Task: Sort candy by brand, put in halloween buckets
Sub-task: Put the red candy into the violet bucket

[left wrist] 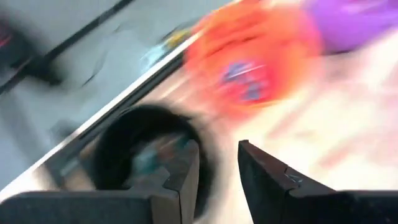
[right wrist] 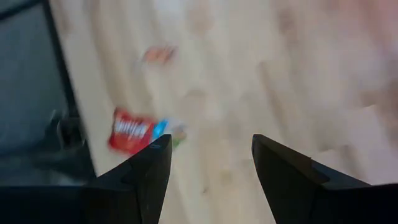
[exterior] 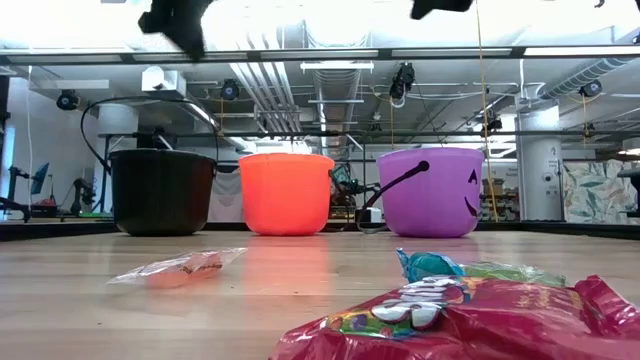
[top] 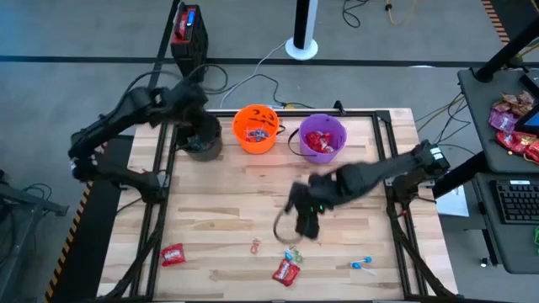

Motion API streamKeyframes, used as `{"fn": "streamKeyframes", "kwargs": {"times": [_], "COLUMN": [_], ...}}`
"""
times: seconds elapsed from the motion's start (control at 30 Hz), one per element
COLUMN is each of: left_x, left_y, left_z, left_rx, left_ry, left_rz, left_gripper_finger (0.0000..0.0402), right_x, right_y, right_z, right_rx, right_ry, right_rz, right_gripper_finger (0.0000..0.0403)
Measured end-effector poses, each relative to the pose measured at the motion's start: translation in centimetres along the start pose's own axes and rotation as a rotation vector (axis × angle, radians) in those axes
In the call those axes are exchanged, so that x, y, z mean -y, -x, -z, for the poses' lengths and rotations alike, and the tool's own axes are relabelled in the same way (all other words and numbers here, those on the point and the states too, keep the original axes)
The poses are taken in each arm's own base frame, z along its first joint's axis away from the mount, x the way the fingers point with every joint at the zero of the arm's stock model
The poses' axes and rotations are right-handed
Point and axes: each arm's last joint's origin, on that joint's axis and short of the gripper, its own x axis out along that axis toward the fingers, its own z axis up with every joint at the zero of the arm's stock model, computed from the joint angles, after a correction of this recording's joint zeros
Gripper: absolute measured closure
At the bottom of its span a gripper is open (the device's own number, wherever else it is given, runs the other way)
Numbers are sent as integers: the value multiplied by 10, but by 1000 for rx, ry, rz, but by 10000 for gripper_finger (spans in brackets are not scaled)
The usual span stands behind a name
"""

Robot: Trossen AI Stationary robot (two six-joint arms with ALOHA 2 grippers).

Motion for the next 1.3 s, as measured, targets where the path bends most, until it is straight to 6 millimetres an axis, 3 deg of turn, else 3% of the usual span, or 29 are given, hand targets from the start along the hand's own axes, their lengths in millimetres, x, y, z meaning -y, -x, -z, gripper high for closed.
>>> {"fn": "streamKeyframes", "kwargs": {"times": [0.3, 0.4, 0.53, 0.7, 0.97, 1.1, 1.3], "left_x": [60, 73, 87, 103, 121, 125, 125], "left_y": [74, 90, 104, 107, 97, 95, 94], "left_z": [44, 60, 76, 85, 87, 88, 88], "left_rx": [256, 312, 400, 437, 409, 401, 405], "left_ry": [-287, -367, -398, -399, -422, -439, -435], "left_rz": [431, 503, 502, 459, 424, 412, 404], "left_gripper_finger": [306, 306, 305, 305, 306, 306, 306], "right_x": [-53, -60, -62, -72, -96, -103, -111], "right_y": [-69, -86, -98, -118, -159, -174, -197], "right_z": [63, 82, 93, 95, 82, 77, 70], "right_rx": [21, 33, 48, 39, 28, -35, -104], "right_ry": [46, -12, -86, -46, 200, 338, 464], "right_rz": [-253, -307, -352, -347, -274, -143, -79], "right_gripper_finger": [196, 214, 243, 278, 313, 305, 259]}}
